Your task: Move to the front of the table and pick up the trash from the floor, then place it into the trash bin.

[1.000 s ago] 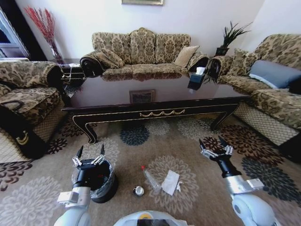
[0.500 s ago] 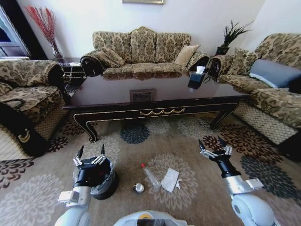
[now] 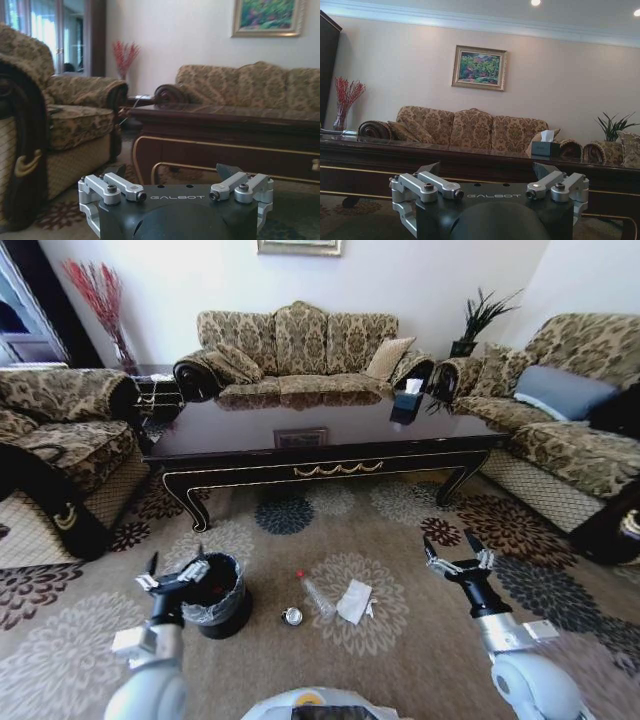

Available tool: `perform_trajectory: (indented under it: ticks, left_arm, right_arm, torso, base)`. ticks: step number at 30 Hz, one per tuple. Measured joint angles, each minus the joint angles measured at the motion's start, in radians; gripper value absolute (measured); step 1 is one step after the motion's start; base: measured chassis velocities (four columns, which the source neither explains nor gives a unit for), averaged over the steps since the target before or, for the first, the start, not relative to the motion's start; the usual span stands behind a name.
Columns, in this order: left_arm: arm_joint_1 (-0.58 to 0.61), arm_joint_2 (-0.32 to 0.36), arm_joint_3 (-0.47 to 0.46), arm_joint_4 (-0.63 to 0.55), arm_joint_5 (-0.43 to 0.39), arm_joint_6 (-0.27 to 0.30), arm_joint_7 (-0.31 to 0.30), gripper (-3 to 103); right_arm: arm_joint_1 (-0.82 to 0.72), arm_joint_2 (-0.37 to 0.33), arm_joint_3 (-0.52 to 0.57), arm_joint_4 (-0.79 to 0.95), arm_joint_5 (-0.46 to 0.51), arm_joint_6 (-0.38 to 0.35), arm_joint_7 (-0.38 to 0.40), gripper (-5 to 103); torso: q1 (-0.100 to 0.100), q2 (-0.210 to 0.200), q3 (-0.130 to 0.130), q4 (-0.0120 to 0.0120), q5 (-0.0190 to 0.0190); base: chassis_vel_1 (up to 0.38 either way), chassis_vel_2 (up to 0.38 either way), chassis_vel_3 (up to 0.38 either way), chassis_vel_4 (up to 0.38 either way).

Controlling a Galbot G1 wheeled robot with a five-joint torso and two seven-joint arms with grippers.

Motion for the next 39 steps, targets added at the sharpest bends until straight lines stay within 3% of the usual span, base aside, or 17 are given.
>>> perform_trajectory:
  ticks: [3,5,6,8,10,17,25,29,39]
  left_arm:
    - [-0.043,0.038,-0.030,0.036,-0.045,0.121,-0.082,100]
    - [-0.063,0.044,-0.034,0.034,-0.130,0.255,-0.150,100]
    - [-0.063,0.044,-0.034,0.034,-0.130,0.255,-0.150,100]
    - [-0.085,0.042,-0.034,0.025,-0.250,0.377,-0.244,100]
    - [-0.104,0.039,-0.035,0.033,-0.339,0.450,-0.319,100]
    - [-0.134,0.033,-0.028,0.124,-0.370,0.465,-0.319,100]
    - [-0.170,0.024,-0.007,0.236,-0.363,0.436,-0.282,100]
    - [-0.193,0.026,-0.003,0.298,-0.327,0.396,-0.225,100]
    - [-0.219,0.027,0.008,0.356,-0.318,0.380,-0.208,100]
  right_arm:
    - [0.001,0.002,-0.005,-0.003,-0.007,0.000,0.009,100]
    - [-0.001,0.004,-0.006,-0.003,-0.010,0.000,0.010,100]
    - [-0.001,0.004,-0.006,-0.003,-0.010,0.000,0.010,100]
    - [-0.004,0.006,-0.006,-0.003,-0.015,0.000,0.010,100]
    - [-0.008,0.009,-0.006,-0.003,-0.020,0.000,0.010,100]
    - [-0.018,0.015,-0.001,-0.003,-0.028,0.006,0.009,100]
    - [-0.022,0.025,0.000,-0.007,-0.035,0.009,0.009,100]
    - [-0.022,0.030,-0.003,-0.012,-0.041,0.011,0.009,100]
    - [-0.020,0.028,-0.004,-0.019,-0.042,0.012,0.008,100]
  torso:
    - [0.000,0.000,0.000,-0.0003,-0.0006]
    - [0.000,0.000,0.000,-0.0003,0.0002]
    - [0.000,0.000,0.000,-0.0003,0.0002]
    - [0.000,0.000,0.000,-0.0003,-0.0002]
    - [0.000,0.000,0.000,-0.0003,0.0003]
    - [0.000,0.000,0.000,-0.0003,0.0000]
    - [0.000,0.000,0.000,-0.0003,0.0000]
    - [0.000,0.000,0.000,-0.0003,0.0000]
    - [0.000,0.000,0.000,-0.0003,0.0000]
  base:
    - [0.000,0.000,0.000,0.000]
    - [0.000,0.000,0.000,0.000]
    - [0.000,0.000,0.000,0.000]
    - [0.000,0.000,0.000,0.000]
    - [0.000,0.000,0.000,0.000]
    - [0.000,0.000,0.000,0.000]
    - [0.000,0.000,0.000,0.000]
    - [0.000,0.000,0.000,0.000]
    - [0.000,0.000,0.000,0.000]
